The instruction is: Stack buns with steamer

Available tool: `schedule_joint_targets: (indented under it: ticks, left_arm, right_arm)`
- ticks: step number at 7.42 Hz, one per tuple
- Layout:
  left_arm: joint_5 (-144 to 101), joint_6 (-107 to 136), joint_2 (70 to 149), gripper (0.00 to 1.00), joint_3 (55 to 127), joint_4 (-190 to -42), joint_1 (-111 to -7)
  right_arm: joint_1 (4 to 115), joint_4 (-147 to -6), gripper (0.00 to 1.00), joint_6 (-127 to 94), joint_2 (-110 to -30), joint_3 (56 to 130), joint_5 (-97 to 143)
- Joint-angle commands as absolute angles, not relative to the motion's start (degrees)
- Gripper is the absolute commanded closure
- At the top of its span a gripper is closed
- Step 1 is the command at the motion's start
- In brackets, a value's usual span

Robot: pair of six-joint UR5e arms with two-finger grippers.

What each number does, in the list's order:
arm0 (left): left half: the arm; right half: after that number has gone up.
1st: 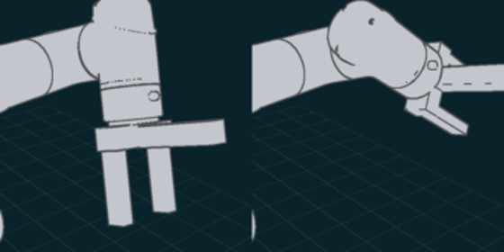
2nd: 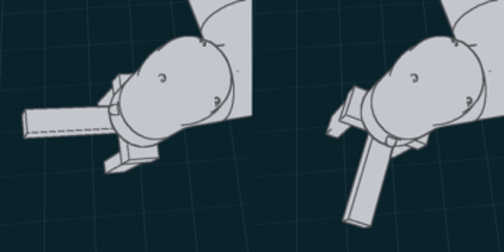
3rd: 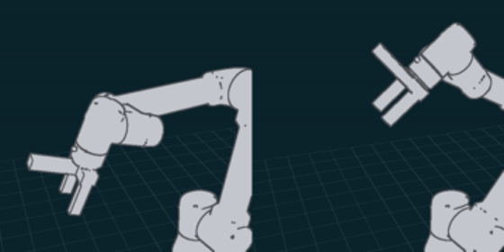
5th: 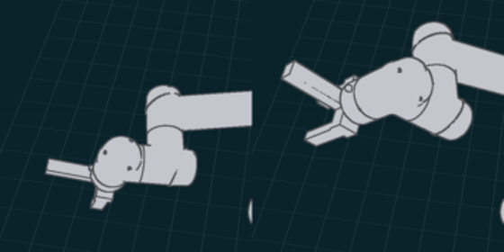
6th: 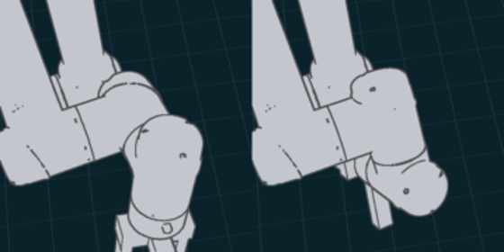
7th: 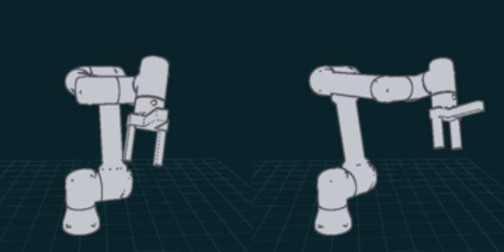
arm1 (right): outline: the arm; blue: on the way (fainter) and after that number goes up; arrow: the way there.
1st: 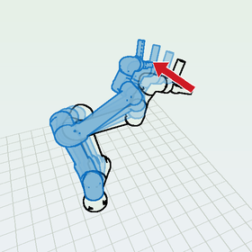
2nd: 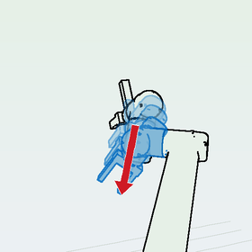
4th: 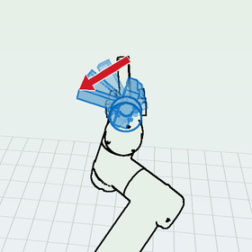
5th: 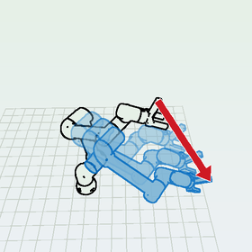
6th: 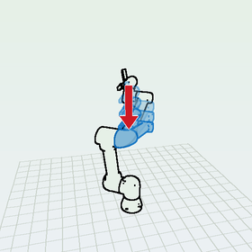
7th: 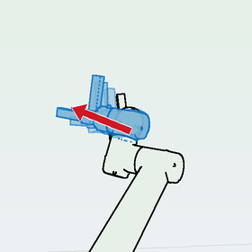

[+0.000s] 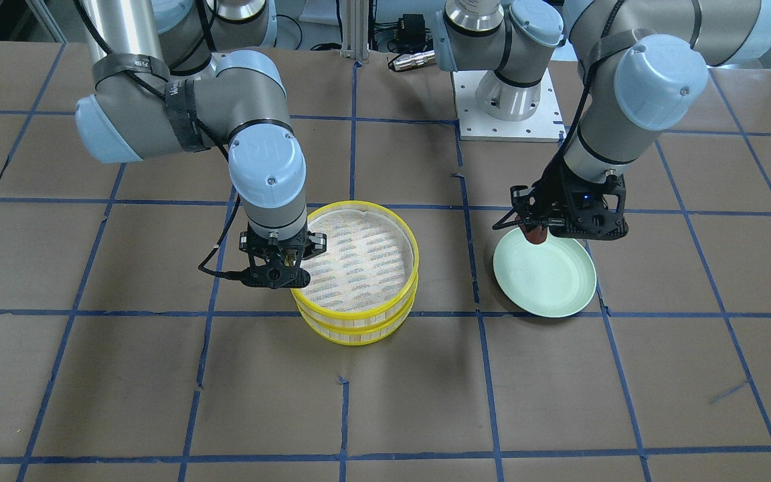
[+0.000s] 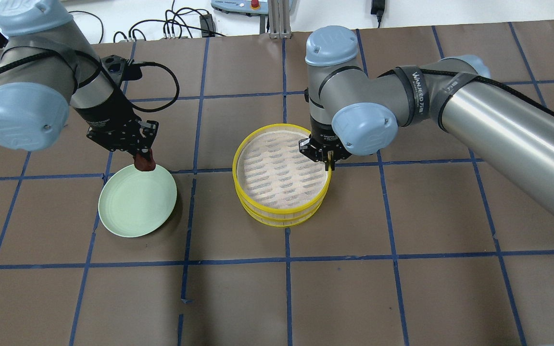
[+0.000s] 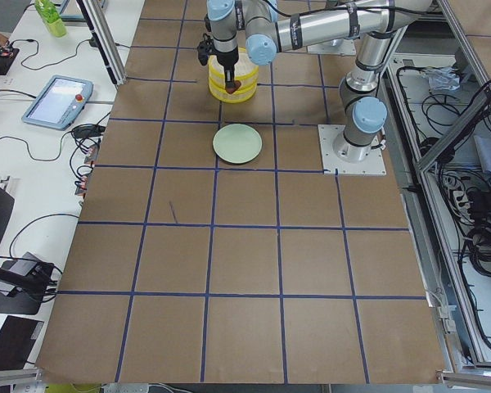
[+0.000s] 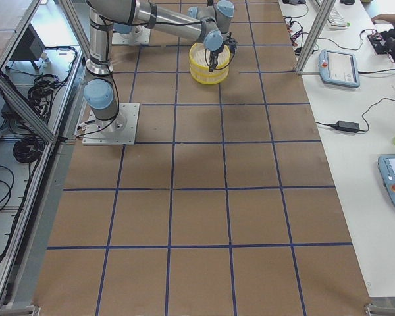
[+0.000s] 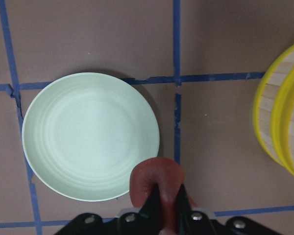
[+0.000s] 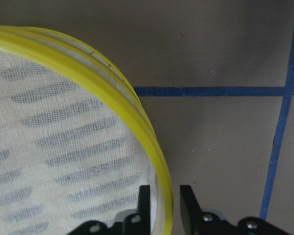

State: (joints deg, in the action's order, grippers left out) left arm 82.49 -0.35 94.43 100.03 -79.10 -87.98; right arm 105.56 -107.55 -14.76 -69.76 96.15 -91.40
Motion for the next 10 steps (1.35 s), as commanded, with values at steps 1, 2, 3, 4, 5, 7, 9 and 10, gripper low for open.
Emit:
schedule_joint_targets:
  ticks: [1, 2, 3, 4, 5, 7, 9, 10]
  left_arm:
    - [79.6, 6.1, 95.5, 0.98, 99.8, -75.0, -92.0]
    - [75.0, 8.3, 95.9, 0.98, 99.8, -74.4, -92.5]
    - [72.3, 11.4, 96.1, 0.98, 100.0, -71.8, -92.9]
    - [70.6, 14.1, 96.7, 0.98, 100.0, -70.8, -95.0]
    - [68.3, 19.8, 98.1, 0.98, 100.0, -66.9, -98.7]
    - [68.6, 28.2, 104.3, 0.75, 100.1, -56.2, -102.9]
    - [69.0, 28.3, 105.2, 0.00, 100.7, -55.5, -102.9]
    - [69.0, 27.9, 105.1, 0.00, 100.7, -55.6, -102.9]
  right_arm:
    - [105.4, -107.6, 0.00, -14.2, -70.1, 95.6, -91.3]
    - [104.2, -106.6, 0.00, -13.8, -70.5, 94.3, -91.5]
    - [102.3, -105.2, 0.00, -13.1, -71.9, 92.1, -91.7]
    - [98.1, -102.7, 0.00, -11.4, -73.4, 90.0, -91.5]
    - [94.6, -99.4, 0.00, -10.0, -76.2, 88.4, -91.4]
    - [90.7, -89.0, 0.00, -6.6, -81.9, 85.7, -91.4]
    - [91.8, -84.5, 0.00, -7.4, -88.4, 86.3, -91.1]
    - [91.9, -84.5, 0.00, -7.4, -88.8, 86.9, -91.3]
